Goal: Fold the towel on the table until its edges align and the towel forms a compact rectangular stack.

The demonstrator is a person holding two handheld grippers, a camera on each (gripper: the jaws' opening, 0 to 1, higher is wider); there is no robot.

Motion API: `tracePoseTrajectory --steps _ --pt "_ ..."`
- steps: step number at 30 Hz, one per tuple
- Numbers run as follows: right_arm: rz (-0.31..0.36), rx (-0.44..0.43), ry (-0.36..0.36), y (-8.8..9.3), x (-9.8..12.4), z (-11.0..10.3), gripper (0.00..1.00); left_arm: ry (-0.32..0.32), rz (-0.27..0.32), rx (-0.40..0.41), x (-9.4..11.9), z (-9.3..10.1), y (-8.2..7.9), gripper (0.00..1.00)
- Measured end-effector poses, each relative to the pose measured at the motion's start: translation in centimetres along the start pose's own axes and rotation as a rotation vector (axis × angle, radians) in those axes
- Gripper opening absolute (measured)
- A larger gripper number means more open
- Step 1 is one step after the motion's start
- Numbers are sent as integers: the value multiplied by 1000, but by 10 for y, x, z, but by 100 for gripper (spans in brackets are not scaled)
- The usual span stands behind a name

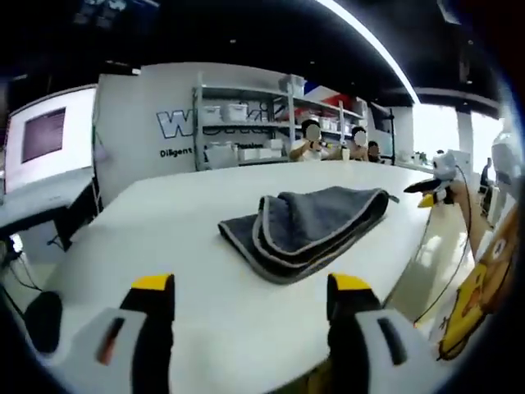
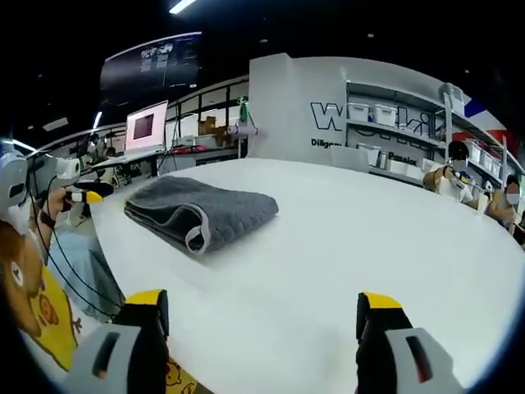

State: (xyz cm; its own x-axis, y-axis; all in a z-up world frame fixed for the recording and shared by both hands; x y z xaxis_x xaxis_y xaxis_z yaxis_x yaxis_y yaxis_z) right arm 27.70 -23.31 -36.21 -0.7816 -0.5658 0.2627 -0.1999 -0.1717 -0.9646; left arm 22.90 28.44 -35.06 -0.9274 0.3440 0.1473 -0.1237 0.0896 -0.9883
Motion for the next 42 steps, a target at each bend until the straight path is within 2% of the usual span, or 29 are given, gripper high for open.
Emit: tracePoseTrajectory --steps 5,13,19,25,28,29,31,32,35,37,38,39,40,41,42 --pt "-7 4 -4 -1 -3 -1 99 -12 -22 14 1 -4 4 90" --pt "-19 4 3 -3 -4 0 99 -10 -48 21 3 -10 9 95" --pt "-22 9 -4 -5 -5 0 99 37 -58 30 -2 -8 8 99" --pt "-31 14 -9 -6 -6 0 99 96 -98 -24 -11 -11 2 99" --pt "-37 17 -13 -6 -8 -1 99 132 -106 -79 -18 -14 -9 99" --pt "-40 19 -17 -7 -9 -2 99 163 -94 -110 -26 -18 -19 99" --pt "-40 22 -22 -8 -11 -3 99 185 -102 -141 -35 -24 -28 99" --pt "-40 25 -26 -9 -12 -4 99 216 -104 -206 -43 -28 -36 99" --pt "-42 30 -31 -11 -14 -6 99 249 -134 -292 -58 -34 -48 99" --pt "-44 37 -33 -12 -14 -7 99 307 -107 -410 -77 -37 -64 99" --pt "-46 38 -33 -13 -14 -8 99 336 -93 -439 -84 -37 -70 97" --pt "-47 39 -32 -13 -14 -8 99 401 -87 -494 -93 -36 -75 96" --pt "-47 40 -32 -13 -14 -9 99 416 -86 -507 -96 -36 -76 96" --pt "-49 41 -28 -13 -14 -9 99 460 -72 -570 -108 -39 -81 96" --pt "-50 41 -27 -13 -14 -9 99 477 -77 -601 -113 -40 -81 96"
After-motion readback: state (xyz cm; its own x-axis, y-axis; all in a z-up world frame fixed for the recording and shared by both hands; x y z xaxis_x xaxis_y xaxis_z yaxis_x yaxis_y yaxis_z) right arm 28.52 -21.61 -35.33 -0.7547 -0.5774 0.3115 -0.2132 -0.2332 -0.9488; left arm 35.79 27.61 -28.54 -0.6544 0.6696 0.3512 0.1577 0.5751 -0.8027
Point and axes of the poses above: the point that each gripper's makers call its tool centre point, and the gripper's own axes: x roughly backward along the fingers, z roughly to its right, y roughly out of its underside, the point moved 5 cm from there along x, roughly backward along the fingers, and after that the axes turned 9 degrees about z, right-handed, at the moved point
